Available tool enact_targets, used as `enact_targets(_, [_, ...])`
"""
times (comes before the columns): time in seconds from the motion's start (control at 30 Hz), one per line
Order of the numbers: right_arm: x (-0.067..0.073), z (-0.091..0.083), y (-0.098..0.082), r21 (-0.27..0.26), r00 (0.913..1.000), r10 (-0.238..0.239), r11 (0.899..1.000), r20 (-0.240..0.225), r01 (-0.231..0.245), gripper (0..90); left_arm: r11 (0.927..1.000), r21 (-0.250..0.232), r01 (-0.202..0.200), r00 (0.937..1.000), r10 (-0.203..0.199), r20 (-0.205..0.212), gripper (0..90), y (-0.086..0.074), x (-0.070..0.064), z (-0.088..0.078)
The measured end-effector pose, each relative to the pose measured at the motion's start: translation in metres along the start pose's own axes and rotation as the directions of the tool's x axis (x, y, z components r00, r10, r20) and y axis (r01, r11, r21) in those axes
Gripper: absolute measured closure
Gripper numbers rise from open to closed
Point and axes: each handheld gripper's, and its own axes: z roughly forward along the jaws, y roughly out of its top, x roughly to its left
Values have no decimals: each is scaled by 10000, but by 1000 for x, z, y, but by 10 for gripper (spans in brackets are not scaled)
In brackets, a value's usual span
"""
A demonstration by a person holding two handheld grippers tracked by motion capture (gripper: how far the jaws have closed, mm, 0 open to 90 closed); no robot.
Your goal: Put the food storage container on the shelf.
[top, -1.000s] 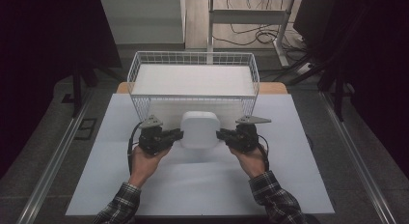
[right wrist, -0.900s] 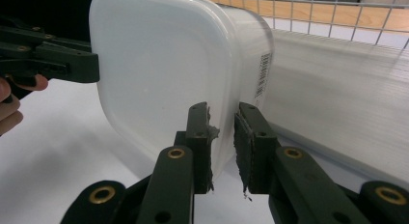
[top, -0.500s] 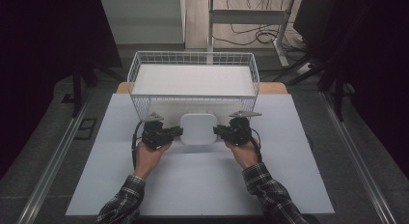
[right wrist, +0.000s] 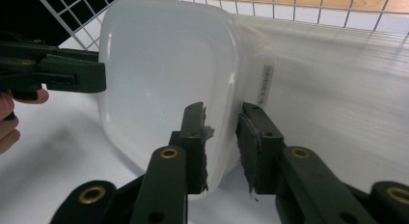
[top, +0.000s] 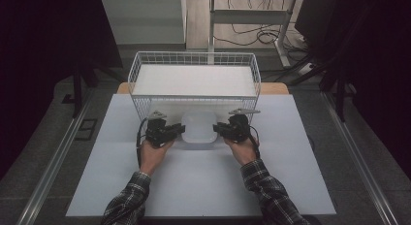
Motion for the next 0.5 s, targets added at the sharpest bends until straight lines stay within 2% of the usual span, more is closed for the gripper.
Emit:
enact_targets(0.13, [-1, 5, 3, -145, 9997, 105, 9998, 207, -102, 649, 9997, -197, -155, 9993, 148, -342, 657, 6, 2, 3])
enact_targets(0.23, [-2, 7, 7, -313, 9989, -37, 9995, 466, 51, 633, 9990, -320, -303, 9972, 280, -699, 604, 12, 5, 6])
enact_targets(0.3, [-1, 9, 10, -393, 9976, -103, 9991, 678, 130, 623, 9986, -430, -322, 9943, 276, -1033, 561, 15, 6, 10])
enact_targets(0.4, [-5, 14, 16, -521, 9953, -84, 9985, 967, 135, 589, 9955, -663, -677, 9832, 553, -1737, 416, 18, 6, 14])
enact_targets(0.47, [-6, 14, 18, -506, 9948, -102, 9986, 1018, 154, 589, 9946, -703, -761, 9813, 622, -1821, 389, 19, 5, 14])
enact_targets(0.5, [-7, 13, 19, -526, 9944, -153, 9984, 1050, 209, 589, 9944, -697, -794, 9825, 662, -1743, 365, 18, 5, 13])
